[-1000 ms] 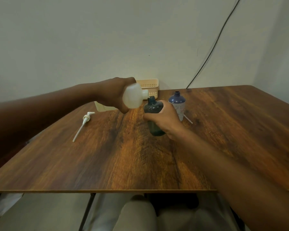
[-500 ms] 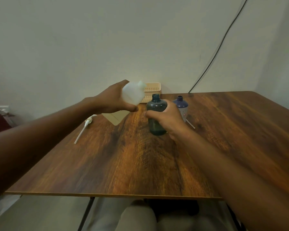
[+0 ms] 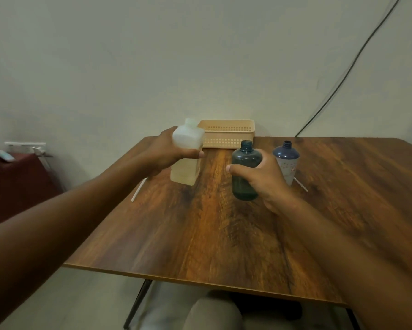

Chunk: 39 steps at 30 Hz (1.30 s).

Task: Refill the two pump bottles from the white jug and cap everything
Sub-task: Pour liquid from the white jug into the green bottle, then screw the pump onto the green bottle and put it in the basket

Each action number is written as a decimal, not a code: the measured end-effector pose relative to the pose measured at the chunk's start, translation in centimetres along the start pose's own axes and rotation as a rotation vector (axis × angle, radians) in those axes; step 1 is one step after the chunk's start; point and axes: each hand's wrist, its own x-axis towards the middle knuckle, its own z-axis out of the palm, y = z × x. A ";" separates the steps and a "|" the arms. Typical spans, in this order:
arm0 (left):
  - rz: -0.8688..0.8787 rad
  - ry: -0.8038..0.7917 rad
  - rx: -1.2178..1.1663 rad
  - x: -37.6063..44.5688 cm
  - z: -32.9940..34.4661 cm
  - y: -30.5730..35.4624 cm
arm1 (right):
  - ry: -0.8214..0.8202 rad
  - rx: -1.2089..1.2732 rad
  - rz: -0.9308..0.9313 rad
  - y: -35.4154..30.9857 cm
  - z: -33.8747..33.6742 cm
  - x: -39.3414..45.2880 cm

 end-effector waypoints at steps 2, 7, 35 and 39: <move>-0.037 0.011 0.008 0.0 -0.4 -0.9 | 0.007 0.003 0.000 0.2 0.5 0.2; -0.110 0.014 0.015 -0.4 -0.8 -3.0 | -0.005 0.011 0.010 0.8 1.3 0.4; -0.183 0.122 0.067 -0.2 -2.8 -6.7 | 0.008 0.026 -0.003 2.1 0.8 -0.6; -0.098 0.120 0.127 0.8 -2.9 -4.3 | 0.026 0.020 0.003 1.8 -0.4 -1.0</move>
